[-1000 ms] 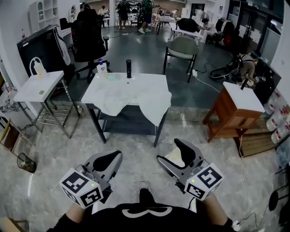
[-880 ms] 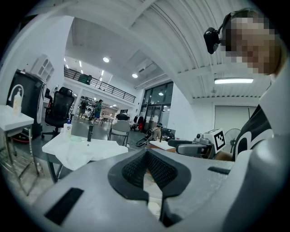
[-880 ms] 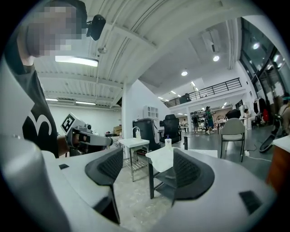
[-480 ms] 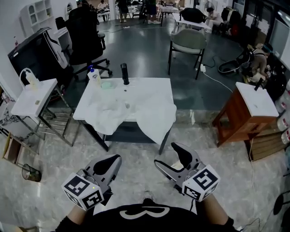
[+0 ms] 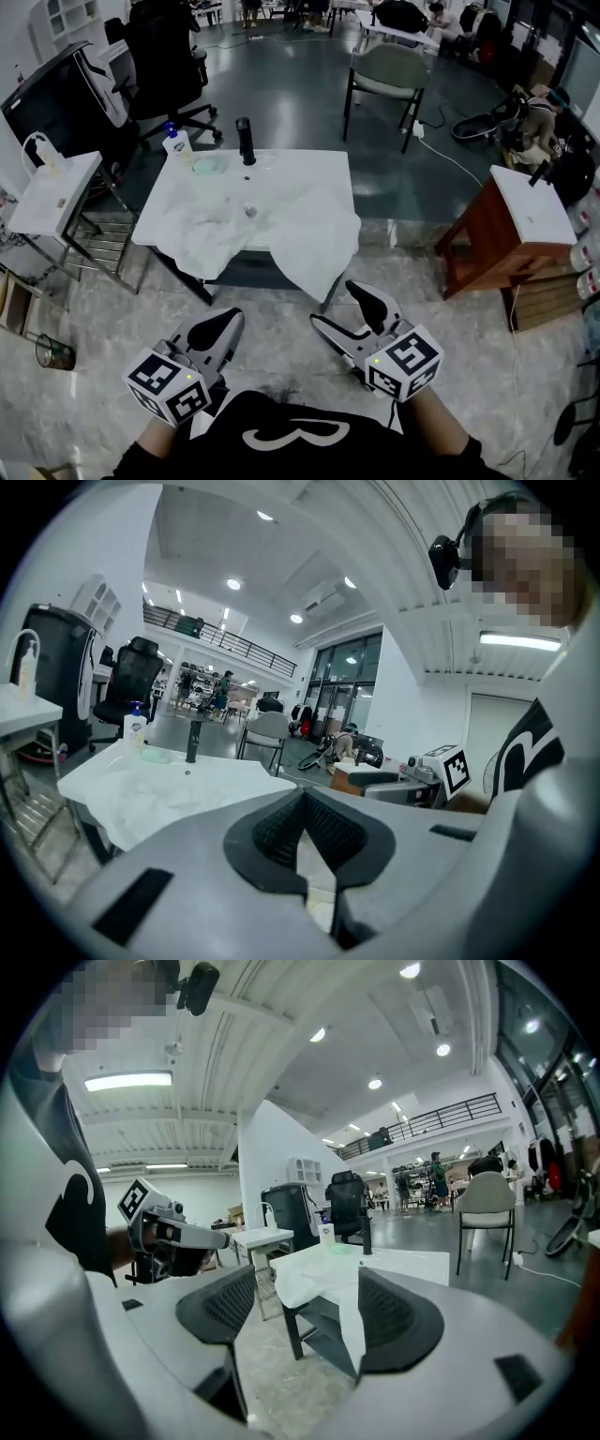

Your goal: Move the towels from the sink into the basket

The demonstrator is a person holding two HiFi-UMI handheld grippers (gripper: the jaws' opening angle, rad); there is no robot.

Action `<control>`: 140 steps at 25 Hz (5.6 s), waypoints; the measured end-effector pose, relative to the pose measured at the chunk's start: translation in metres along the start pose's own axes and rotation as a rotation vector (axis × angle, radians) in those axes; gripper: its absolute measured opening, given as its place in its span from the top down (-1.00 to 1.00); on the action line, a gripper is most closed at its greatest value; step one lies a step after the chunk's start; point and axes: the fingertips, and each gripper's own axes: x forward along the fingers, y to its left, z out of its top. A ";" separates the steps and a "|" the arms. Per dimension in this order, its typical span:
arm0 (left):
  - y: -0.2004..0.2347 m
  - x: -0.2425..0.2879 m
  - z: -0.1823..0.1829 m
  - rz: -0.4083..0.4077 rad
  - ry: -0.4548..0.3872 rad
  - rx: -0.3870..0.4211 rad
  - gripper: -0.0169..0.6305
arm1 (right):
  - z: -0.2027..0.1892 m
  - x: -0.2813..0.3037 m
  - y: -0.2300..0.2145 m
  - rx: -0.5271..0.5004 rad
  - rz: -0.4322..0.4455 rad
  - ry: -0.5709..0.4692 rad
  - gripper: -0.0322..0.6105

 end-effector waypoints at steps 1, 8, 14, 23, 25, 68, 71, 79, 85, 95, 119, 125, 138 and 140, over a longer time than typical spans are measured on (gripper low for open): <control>0.002 0.002 -0.002 -0.001 0.003 -0.004 0.93 | -0.003 0.003 -0.003 0.001 -0.007 0.009 -0.11; 0.027 0.024 -0.004 -0.018 0.016 -0.008 0.93 | -0.011 0.030 -0.032 0.001 -0.044 0.024 -0.11; 0.058 0.065 0.006 -0.058 0.033 -0.015 0.93 | -0.018 0.062 -0.078 -0.012 -0.100 0.081 -0.11; 0.115 0.124 0.024 -0.090 0.070 -0.053 0.93 | -0.042 0.118 -0.140 -0.011 -0.175 0.190 -0.11; 0.124 0.133 0.025 -0.092 0.075 -0.071 0.93 | -0.053 0.128 -0.150 -0.037 -0.190 0.228 -0.11; 0.158 0.158 0.005 -0.051 0.139 -0.093 0.93 | -0.118 0.165 -0.202 0.101 -0.188 0.445 0.62; 0.149 0.153 0.005 -0.051 0.137 -0.090 0.93 | -0.107 0.159 -0.196 0.120 -0.169 0.410 0.63; 0.127 0.140 0.010 -0.041 0.106 -0.073 0.93 | -0.070 0.134 -0.177 0.149 -0.128 0.306 0.63; 0.103 0.129 0.012 -0.050 0.083 -0.059 0.93 | -0.038 0.102 -0.161 0.145 -0.125 0.224 0.64; 0.051 0.121 0.014 -0.110 0.054 -0.037 0.93 | 0.008 0.020 -0.140 0.101 -0.192 0.102 0.64; -0.107 0.155 -0.036 -0.406 0.206 0.045 0.93 | -0.025 -0.209 -0.118 0.205 -0.543 -0.007 0.64; -0.131 0.191 -0.065 -0.478 0.285 0.046 0.93 | -0.090 -0.241 -0.143 0.345 -0.634 0.015 0.63; -0.129 0.264 -0.131 -0.564 0.445 0.073 0.93 | -0.270 -0.254 -0.212 0.536 -0.822 0.215 0.63; -0.123 0.272 -0.142 -0.560 0.470 0.069 0.93 | -0.305 -0.252 -0.222 0.567 -0.854 0.256 0.63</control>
